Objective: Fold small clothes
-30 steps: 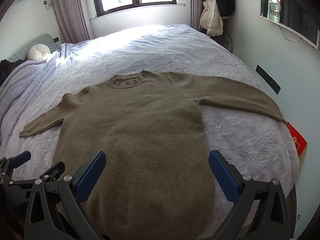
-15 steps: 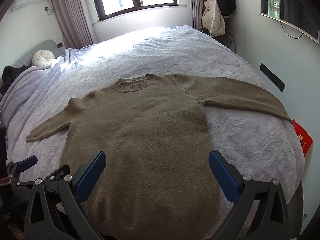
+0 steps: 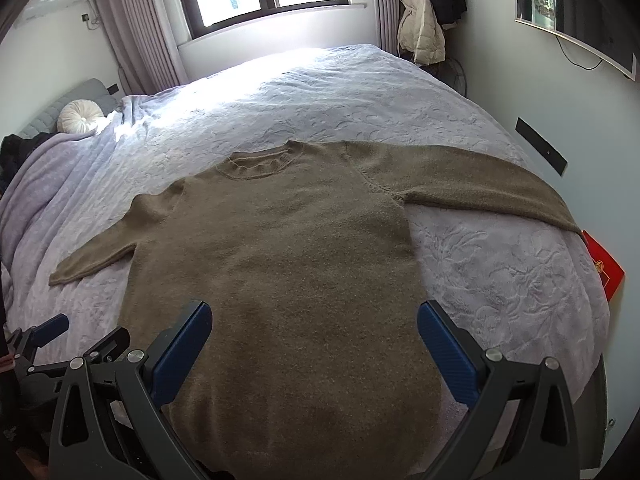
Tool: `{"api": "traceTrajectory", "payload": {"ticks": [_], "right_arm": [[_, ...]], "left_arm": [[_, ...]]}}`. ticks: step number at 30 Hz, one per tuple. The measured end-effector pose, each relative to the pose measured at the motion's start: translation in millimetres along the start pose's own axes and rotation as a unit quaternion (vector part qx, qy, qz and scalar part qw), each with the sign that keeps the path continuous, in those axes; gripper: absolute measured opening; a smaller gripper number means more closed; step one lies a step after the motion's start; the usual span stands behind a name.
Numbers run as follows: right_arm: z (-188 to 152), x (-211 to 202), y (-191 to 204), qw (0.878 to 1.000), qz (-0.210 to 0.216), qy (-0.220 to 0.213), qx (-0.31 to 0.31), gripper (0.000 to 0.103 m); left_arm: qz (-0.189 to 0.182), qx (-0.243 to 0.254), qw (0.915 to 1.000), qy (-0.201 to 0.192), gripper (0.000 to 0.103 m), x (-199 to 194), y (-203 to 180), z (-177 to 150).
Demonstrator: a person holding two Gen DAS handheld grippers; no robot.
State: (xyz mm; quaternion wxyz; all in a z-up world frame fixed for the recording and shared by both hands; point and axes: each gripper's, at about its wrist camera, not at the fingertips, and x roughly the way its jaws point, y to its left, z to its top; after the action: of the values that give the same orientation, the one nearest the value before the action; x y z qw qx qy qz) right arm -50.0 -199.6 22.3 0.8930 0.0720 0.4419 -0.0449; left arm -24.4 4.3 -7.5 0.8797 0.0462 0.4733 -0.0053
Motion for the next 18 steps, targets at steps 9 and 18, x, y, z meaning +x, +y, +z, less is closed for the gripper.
{"api": "traceTrajectory", "payload": {"ticks": [9,18], "right_arm": [[1.2,4.4,-3.0,1.0,-0.011,0.007,0.015,0.102],[2.5,9.1,0.0,1.0,-0.007,0.009,0.016,0.102]], "left_arm": [[-0.001,-0.003,1.0,0.004,0.103,4.3,5.0,-2.0],[-0.002,-0.008,0.9999,0.011,0.103,12.2,10.8,-0.9]]}}
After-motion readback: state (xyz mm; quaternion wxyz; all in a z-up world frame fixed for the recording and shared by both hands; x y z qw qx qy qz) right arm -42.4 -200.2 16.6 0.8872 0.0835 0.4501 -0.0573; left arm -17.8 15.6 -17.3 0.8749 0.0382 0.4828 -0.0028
